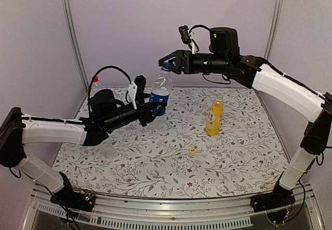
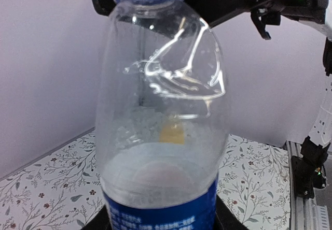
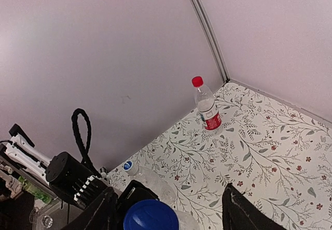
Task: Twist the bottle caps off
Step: Unscrew the bottle cap from the plastic bottle.
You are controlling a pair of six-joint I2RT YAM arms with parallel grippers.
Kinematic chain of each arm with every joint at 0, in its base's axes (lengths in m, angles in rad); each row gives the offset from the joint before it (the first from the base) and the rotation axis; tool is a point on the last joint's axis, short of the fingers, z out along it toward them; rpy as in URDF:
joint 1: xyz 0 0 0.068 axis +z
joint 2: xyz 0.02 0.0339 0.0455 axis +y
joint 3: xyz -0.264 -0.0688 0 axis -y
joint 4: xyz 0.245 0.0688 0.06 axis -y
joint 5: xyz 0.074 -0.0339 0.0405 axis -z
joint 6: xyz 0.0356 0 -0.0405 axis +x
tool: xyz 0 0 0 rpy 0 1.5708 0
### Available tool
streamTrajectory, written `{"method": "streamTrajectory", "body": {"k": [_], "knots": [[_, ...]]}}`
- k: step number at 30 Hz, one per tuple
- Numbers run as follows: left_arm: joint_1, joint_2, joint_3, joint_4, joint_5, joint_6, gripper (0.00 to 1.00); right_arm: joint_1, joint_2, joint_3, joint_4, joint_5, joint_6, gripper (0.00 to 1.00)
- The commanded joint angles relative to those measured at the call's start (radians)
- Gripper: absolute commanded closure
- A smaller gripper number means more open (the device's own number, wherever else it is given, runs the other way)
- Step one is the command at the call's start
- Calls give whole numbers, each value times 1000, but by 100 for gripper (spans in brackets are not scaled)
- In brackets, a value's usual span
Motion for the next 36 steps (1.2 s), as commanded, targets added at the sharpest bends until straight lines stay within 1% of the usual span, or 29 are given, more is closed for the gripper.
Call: {"method": "streamTrajectory", "body": {"k": [1,7,17,20,23,27,36], "knots": [[-11,-27,22,-3,-20,20,57,7,0,21,5,-17,5,40],[-12,-28,24,-9,-32,25,57,8,-5,14,16,-35,2,55],[-12,-28,22,-14,-45,31,57,8,-24,-7,36,-51,-8,72],[-12,-28,21,-10,-34,30,57,7,-39,-21,52,-67,-34,78],[-13,-30,17,5,-2,31,57,1,-61,-39,78,-117,-100,82],[-12,-27,15,15,31,28,57,-40,-88,-44,89,-192,-159,85],[-9,-23,12,23,44,34,57,-124,-139,-71,99,-260,-156,85]]}}
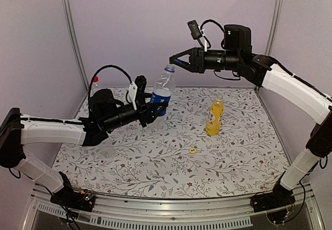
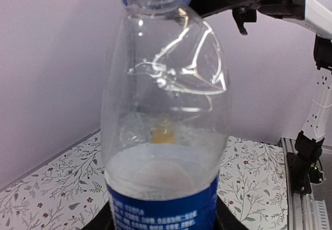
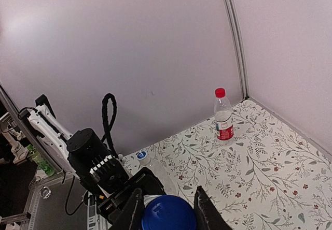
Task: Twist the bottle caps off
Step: Unscrew the bottle cap from the plastic bottle, then place the bottle cap at the center of the board.
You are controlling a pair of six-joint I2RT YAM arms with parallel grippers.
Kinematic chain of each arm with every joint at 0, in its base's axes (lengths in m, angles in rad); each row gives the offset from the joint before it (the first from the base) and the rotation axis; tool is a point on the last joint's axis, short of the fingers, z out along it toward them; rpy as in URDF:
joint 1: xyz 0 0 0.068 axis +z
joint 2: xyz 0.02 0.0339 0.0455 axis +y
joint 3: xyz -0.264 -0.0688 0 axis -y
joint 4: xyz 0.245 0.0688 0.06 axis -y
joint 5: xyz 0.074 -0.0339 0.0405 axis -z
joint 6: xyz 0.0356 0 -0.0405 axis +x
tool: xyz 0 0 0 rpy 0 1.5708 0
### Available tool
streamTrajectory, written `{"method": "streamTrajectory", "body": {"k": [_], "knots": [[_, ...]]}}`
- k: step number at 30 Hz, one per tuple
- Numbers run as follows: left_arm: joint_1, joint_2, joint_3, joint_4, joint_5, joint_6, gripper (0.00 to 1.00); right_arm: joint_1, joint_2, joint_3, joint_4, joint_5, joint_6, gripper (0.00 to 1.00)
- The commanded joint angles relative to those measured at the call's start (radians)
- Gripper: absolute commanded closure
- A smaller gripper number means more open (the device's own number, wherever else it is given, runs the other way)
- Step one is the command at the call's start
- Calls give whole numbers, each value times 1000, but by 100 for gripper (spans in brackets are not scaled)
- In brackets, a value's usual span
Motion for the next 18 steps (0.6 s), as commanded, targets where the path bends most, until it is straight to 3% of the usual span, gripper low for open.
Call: {"method": "streamTrajectory", "body": {"k": [1,8,14,18], "knots": [[-1,-10,9,19,19,-1,57,-56,-69,-8,51,-60,-17,86],[10,5,7,80,172,-48,58,-60,-66,-27,43,-137,-94,85],[11,-79,-22,46,-76,-58,58,-61,-157,-183,49,31,-128,85],[18,-128,-8,-4,-181,-29,57,-60,-218,-327,68,65,-135,85]]}}
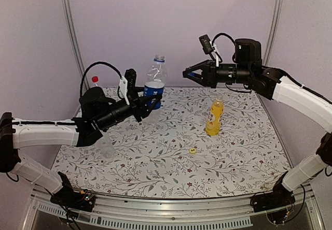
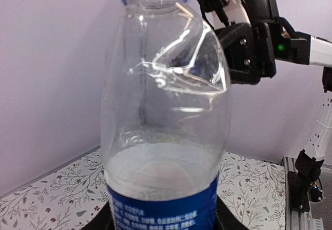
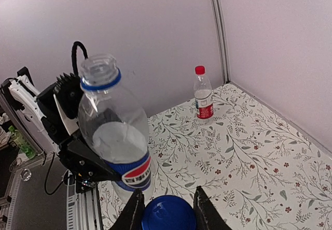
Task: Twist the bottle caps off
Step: Place the bottle cap at the center of the board.
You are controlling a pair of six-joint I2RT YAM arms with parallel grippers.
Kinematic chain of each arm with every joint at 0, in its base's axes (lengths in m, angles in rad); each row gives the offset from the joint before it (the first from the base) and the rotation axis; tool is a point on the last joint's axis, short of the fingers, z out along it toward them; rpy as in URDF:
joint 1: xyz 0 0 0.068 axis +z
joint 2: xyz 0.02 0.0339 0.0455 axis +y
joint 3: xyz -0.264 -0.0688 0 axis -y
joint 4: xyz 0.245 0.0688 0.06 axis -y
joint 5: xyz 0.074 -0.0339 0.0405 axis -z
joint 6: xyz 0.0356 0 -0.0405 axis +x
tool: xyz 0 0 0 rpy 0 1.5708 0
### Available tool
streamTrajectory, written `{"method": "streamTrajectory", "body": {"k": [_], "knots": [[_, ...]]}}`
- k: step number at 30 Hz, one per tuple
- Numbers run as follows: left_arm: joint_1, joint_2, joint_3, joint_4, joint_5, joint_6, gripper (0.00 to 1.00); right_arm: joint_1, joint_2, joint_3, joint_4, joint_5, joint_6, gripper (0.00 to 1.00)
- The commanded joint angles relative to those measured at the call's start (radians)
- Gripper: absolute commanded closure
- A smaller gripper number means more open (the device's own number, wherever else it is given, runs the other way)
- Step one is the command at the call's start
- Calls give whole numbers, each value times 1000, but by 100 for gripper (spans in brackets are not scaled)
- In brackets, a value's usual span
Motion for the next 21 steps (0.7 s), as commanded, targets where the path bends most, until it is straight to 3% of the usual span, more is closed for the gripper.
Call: {"method": "streamTrajectory", "body": {"k": [1,6,13,21], "knots": [[16,-74,14,-31,-162,25,57,2,-92,-148,41,91,-31,85],[34,-104,22,-45,-189,51,56,47,-143,-354,93,212,-75,85],[47,-118,23,-43,-189,63,55,118,-55,-529,205,277,-129,86],[49,-113,25,-46,-178,63,54,185,178,-503,263,327,-134,85]]}}
